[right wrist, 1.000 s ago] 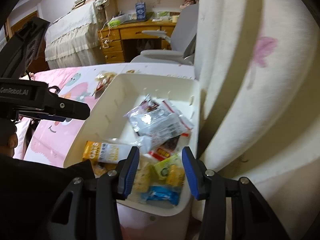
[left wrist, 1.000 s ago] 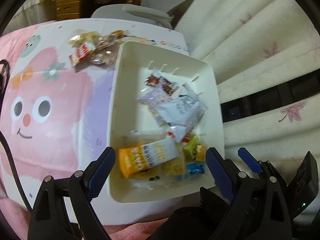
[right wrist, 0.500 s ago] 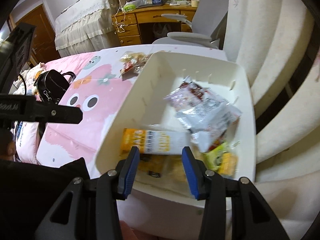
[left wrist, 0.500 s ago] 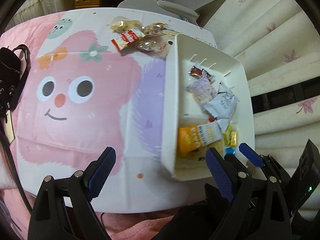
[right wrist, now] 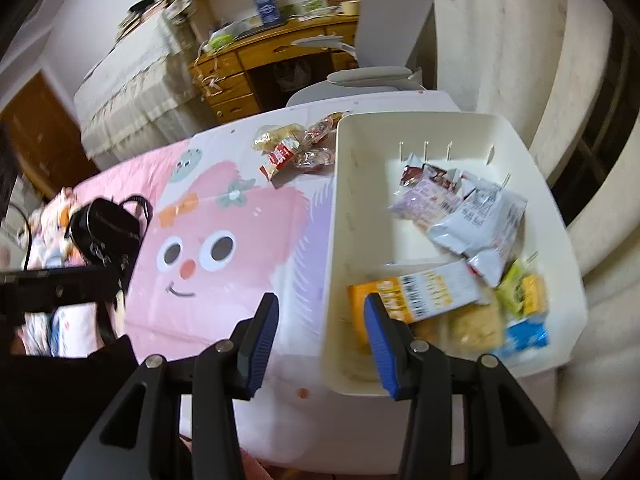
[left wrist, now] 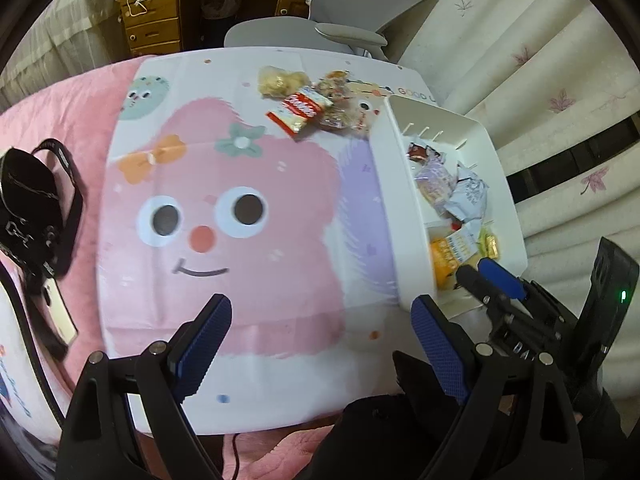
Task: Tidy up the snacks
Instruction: 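Withdraw both open grippers from the tray toward the remaining snacks, then move left gripper to clear crisps bag while right gripper reaches red Cookies bag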
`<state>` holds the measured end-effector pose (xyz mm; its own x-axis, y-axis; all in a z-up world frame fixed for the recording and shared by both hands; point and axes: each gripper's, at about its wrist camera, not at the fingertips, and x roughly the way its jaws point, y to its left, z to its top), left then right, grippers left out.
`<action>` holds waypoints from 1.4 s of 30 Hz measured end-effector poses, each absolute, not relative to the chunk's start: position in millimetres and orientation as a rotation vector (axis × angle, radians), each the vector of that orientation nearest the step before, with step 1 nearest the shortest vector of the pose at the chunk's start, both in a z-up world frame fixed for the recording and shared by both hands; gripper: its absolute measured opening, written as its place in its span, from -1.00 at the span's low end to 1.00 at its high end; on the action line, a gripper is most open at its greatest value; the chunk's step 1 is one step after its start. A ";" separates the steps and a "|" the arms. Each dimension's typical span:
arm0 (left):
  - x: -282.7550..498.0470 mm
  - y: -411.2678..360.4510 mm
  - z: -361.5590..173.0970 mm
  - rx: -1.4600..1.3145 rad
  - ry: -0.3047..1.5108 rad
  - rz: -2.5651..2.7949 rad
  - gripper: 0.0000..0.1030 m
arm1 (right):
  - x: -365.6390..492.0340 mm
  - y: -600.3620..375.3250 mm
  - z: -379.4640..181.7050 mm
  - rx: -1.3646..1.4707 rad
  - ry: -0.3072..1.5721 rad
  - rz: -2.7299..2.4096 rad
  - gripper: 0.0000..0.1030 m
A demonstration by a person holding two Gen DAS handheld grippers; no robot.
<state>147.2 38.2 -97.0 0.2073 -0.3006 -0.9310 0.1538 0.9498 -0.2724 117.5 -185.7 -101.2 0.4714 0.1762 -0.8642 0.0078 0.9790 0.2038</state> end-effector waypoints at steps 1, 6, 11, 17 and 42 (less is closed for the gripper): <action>147.7 45.3 -96.0 -0.124 1.325 -0.320 0.76 | 118.0 -182.2 -102.6 0.211 1.080 0.092 -0.13; 151.6 80.7 -93.4 -0.084 1.321 -0.324 0.76 | 122.4 -167.5 -108.9 0.334 1.081 0.034 -0.13; 162.3 113.9 -98.2 -0.051 1.338 -0.321 0.76 | 125.2 -152.2 -116.5 0.448 1.080 -0.009 -0.13; 184.3 137.3 -100.8 0.015 1.336 -0.326 0.76 | 126.7 -135.6 -137.2 0.567 1.137 -0.041 -0.13; 358.5 128.5 -130.5 -0.023 1.352 -0.241 0.76 | 227.7 -104.2 -207.8 0.675 1.276 0.007 -0.13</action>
